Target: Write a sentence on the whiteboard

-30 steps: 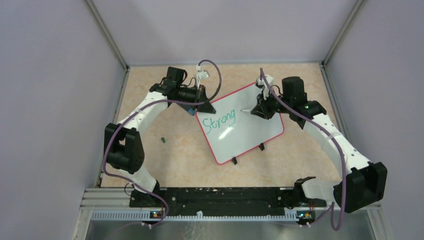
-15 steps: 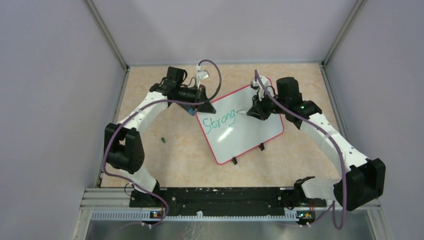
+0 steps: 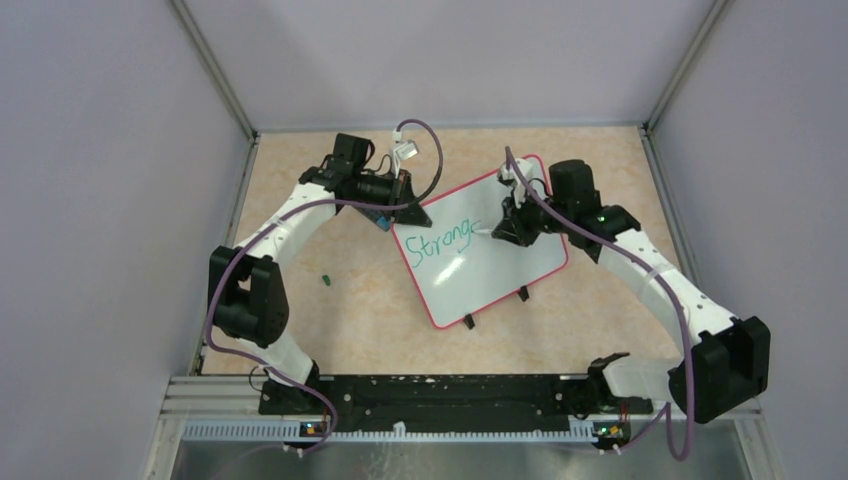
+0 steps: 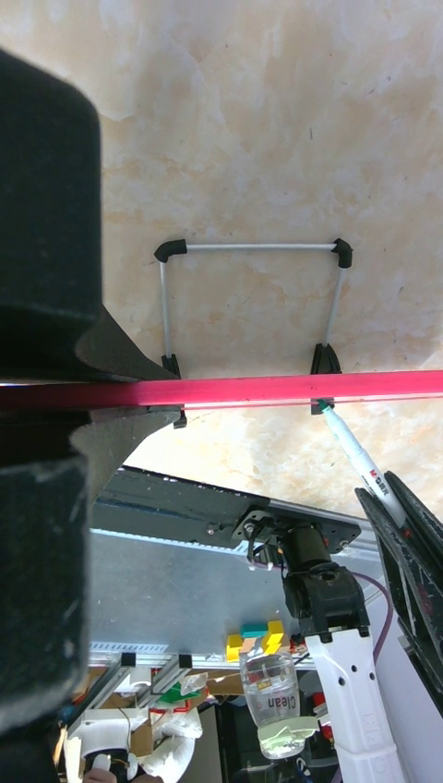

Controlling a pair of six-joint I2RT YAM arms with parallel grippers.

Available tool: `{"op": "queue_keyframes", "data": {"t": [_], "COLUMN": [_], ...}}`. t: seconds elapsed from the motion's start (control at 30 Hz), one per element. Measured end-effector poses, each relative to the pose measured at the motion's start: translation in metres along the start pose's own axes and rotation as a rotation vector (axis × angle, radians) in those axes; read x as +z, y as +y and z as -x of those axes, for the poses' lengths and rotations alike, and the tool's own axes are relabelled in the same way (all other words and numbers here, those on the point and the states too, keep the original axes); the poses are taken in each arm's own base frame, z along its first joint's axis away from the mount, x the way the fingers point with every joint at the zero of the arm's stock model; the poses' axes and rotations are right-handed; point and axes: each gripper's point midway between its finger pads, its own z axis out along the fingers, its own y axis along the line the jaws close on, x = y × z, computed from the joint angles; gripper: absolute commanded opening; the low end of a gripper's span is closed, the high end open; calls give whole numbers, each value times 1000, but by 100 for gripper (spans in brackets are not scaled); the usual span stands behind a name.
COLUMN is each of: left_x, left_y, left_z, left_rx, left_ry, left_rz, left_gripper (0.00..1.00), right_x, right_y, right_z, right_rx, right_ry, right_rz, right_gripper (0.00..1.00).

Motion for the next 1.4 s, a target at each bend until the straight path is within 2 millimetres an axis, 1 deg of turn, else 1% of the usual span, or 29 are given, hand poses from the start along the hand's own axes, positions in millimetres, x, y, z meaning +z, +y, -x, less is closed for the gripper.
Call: {"op": "queue_keyframes", "data": {"t": [0.1,0.27,0.57,0.83,1.0,1.27,1.4], "left_x": [0,0,1,1,1,1,1], "left_y": [0,0,0,-1,-1,-1,0], "left_z": [0,0,0,0,0,0,0], "left_rx": [0,2,3,3,3,3,3], "left_ry": [0,0,1,1,1,1,2], "left_rz": [2,0,1,0,1,0,2], "left_gripper": [0,0,0,0,0,0,0], "right_x": [0,-2,-9,-15,-15,-15,-15], "right_y": [2,2,-9,-19,-23,-23,-22], "right_z": [-7,-9,-14,-2,7,7,4], "right_rx": [7,1,11,2,-6,-6,-5], "right_ry": [13,16,35,14,-2,-2,-1], "right_rz": [4,-2,-36,-80,-88,-87,-86], "right_gripper": [0,0,0,0,0,0,0]}}
